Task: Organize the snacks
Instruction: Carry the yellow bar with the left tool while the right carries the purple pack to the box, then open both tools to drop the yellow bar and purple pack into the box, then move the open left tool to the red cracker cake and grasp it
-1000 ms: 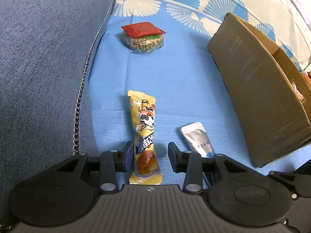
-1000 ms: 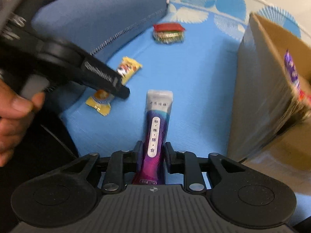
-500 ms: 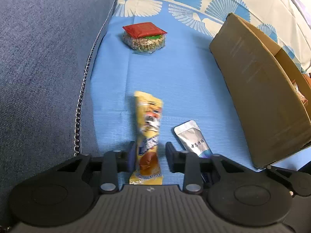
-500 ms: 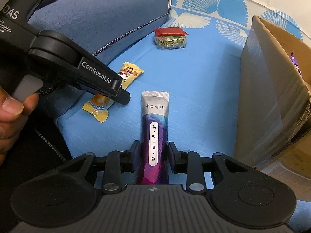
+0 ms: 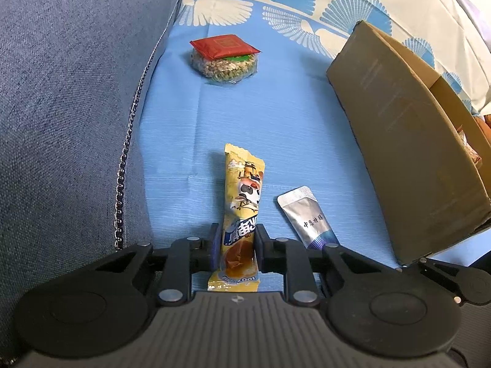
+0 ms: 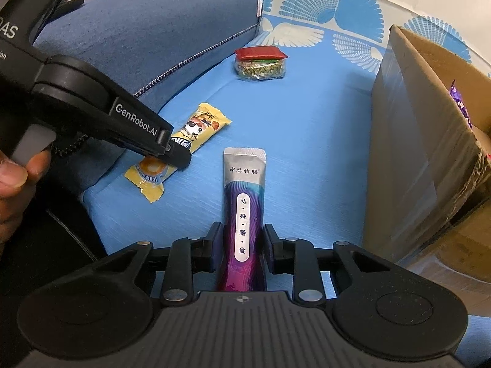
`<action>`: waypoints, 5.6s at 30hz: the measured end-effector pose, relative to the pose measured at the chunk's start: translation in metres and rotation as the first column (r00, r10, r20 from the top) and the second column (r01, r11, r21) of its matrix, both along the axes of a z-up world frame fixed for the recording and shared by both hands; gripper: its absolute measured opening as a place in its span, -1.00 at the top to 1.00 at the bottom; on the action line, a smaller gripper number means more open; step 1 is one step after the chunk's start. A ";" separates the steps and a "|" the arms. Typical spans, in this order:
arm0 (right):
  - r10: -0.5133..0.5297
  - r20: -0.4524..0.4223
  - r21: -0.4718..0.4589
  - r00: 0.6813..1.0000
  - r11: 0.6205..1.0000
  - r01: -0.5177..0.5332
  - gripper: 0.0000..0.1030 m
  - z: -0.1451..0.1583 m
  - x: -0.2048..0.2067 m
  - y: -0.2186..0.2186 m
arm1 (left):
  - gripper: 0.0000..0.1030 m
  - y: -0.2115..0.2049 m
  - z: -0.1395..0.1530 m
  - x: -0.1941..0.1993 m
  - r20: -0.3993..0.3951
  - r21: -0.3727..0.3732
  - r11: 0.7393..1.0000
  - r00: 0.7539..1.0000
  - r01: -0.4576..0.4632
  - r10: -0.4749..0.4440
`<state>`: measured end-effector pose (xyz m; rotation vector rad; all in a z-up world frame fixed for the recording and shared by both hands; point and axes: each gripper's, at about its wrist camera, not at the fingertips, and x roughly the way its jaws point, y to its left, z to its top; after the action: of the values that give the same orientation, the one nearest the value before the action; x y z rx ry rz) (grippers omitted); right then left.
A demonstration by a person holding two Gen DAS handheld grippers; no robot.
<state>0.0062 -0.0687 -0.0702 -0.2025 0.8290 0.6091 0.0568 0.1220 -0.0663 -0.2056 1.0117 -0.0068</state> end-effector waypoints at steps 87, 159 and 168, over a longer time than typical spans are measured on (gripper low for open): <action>-0.609 0.126 0.408 0.783 0.751 0.519 0.56 0.101 0.057 -0.184 | 0.55 -0.208 0.172 0.119 0.285 -0.215 0.973 0.958 0.084 -0.020; -0.201 0.125 0.382 0.971 0.913 0.140 0.10 0.096 0.046 -0.079 | -0.64 -0.003 -0.001 0.263 -0.045 0.187 0.924 0.936 -0.334 0.348; -0.212 0.137 0.359 0.968 0.921 0.151 0.09 0.095 0.046 -0.077 | -0.62 -0.023 0.009 0.174 -0.077 0.054 0.980 0.977 -0.193 0.197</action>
<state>0.0519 -0.1459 0.0244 0.1418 0.5525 0.5427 0.2312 0.0994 -0.0575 -0.2638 1.0691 0.2057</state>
